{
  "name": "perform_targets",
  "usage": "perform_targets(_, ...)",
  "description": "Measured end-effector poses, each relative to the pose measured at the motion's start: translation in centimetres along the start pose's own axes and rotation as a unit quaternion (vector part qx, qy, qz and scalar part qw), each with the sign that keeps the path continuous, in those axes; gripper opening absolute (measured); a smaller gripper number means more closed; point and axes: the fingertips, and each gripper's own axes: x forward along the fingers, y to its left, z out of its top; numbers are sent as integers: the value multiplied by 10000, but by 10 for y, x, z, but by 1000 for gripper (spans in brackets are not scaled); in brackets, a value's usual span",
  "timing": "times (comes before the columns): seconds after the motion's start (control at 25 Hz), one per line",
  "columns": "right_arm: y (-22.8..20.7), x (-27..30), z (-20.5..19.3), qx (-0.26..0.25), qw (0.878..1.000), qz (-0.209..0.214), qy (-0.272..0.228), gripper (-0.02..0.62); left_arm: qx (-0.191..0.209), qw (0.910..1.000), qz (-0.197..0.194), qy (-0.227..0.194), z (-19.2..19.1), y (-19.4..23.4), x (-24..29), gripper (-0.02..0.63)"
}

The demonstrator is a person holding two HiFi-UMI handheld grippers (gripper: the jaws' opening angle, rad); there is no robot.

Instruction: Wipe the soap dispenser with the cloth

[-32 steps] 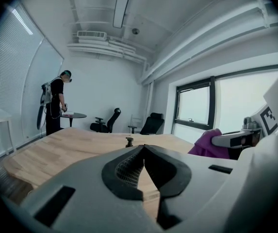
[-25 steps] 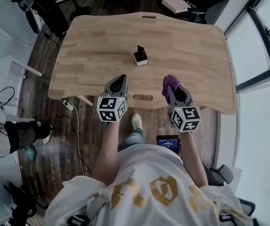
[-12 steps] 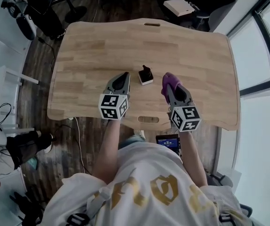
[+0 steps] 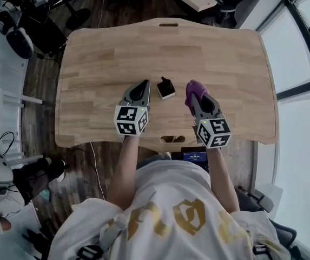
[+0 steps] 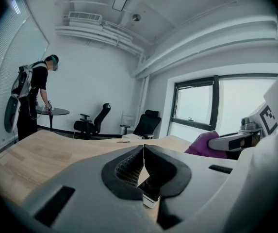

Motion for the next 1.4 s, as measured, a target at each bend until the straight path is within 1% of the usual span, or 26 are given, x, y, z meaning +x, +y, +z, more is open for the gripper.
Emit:
perform_targets(0.2, 4, 9, -2, 12, 10000, 96, 12, 51, -76, 10000, 32, 29, -4, 8, 5, 11)
perform_targets(0.4, 3, 17, -2, -41, 9998, 210, 3, 51, -48, 10000, -22, 19, -4, 6, 15, 11)
perform_targets(0.6, -5, 22, -5, 37, 9998, 213, 40, 51, -64, 9999, -30, 115, -12, 6, 18, 11)
perform_targets(0.88, -7, 30, -15, 89, 9993, 294, 210, 51, -170, 9996, -8, 218, -26, 12, 19, 11)
perform_targets(1.4, -13, 52, -39, 121, 9971, 446, 610, 51, -291, 9966, -265, 723, -72, 13, 37, 11)
